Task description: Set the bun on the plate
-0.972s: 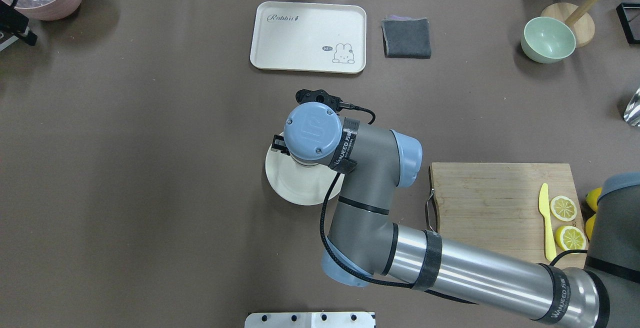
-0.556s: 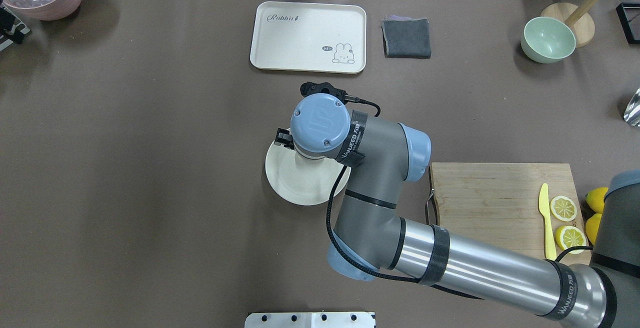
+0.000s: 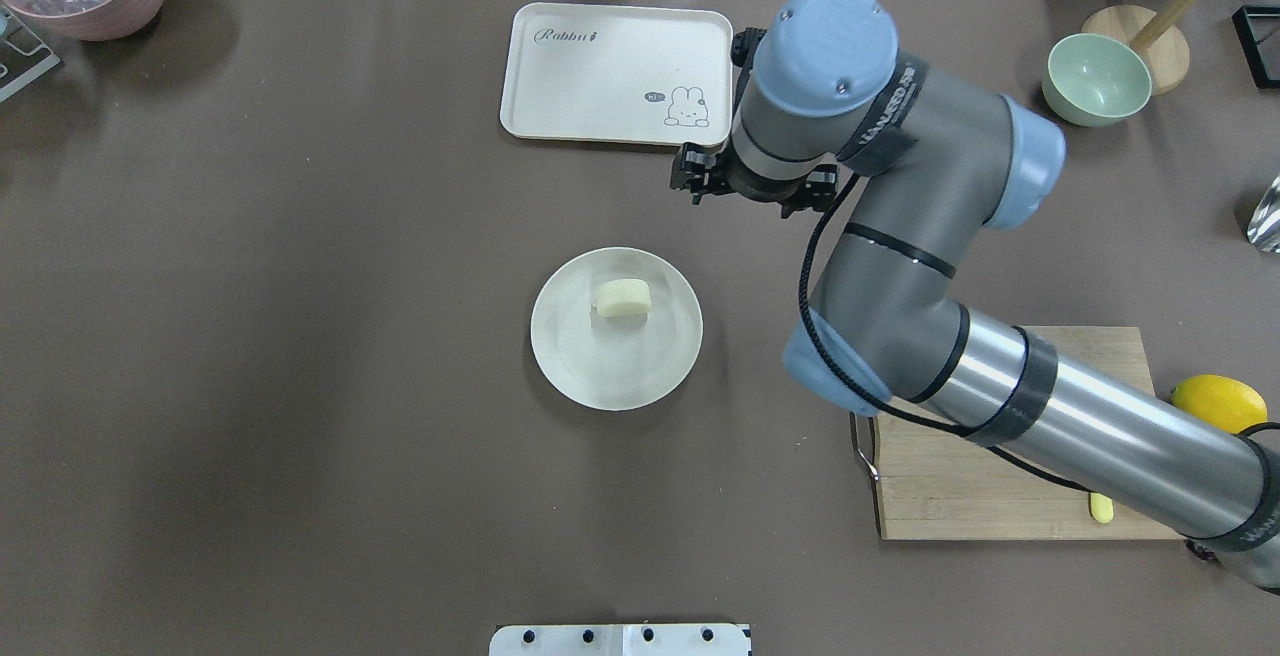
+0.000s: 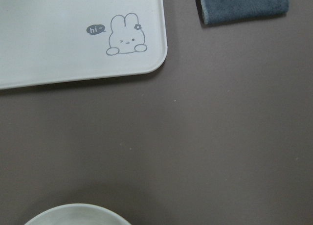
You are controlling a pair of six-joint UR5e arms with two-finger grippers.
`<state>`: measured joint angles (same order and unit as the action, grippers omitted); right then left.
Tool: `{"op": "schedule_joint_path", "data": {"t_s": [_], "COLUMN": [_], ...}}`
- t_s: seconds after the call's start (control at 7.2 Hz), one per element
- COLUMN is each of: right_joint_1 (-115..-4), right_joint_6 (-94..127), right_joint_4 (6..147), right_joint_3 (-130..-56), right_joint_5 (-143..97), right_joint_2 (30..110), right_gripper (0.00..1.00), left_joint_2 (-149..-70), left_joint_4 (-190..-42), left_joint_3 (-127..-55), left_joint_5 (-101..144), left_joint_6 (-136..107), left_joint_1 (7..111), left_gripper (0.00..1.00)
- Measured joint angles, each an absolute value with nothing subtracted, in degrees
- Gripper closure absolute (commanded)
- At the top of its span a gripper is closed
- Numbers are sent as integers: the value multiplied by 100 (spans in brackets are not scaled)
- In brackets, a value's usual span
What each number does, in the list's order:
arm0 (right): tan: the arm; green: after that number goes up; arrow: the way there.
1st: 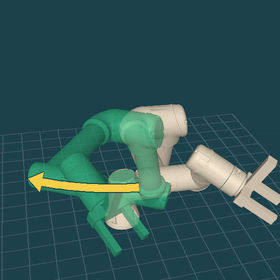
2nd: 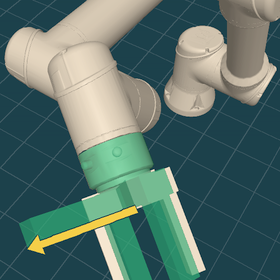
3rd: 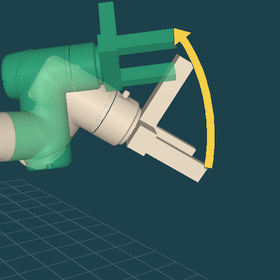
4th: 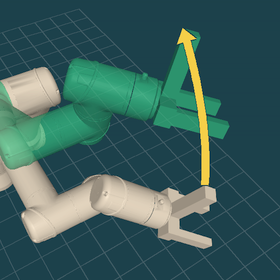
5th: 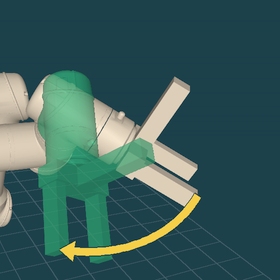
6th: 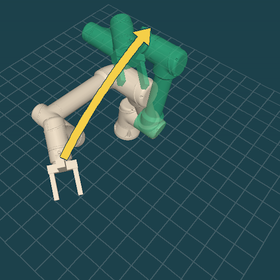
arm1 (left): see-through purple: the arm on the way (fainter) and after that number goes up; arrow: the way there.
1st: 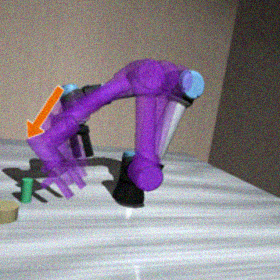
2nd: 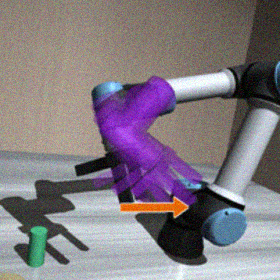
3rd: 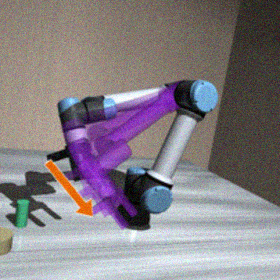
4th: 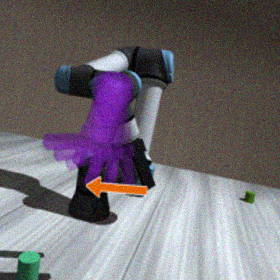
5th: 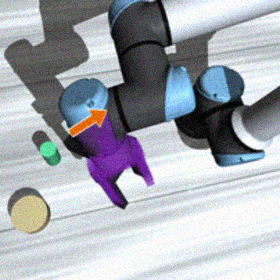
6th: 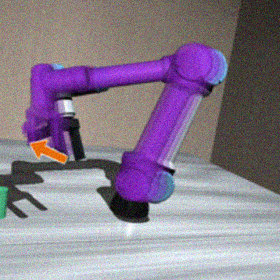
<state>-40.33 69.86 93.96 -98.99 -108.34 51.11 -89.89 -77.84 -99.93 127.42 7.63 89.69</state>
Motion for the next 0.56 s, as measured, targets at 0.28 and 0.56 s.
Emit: {"op": "schedule_joint_path", "data": {"t_s": [0.28,0.56], "right_joint_1": [-4830,-5741], "right_joint_6": [6098,4776], "right_joint_4": [9514,10171], "right_joint_3": [-10358,-10784], "right_joint_5": [-11628,-12184], "right_joint_2": [5689,6169], "right_gripper": [0,0], "left_joint_2": [-8437,-8420], "left_joint_4": [-7900,-7913], "left_joint_3": [-10040,-10017], "left_joint_5": [13067,13487], "left_joint_6": [856,833], "left_joint_1": [9133,9196], "left_gripper": [2,2]}}
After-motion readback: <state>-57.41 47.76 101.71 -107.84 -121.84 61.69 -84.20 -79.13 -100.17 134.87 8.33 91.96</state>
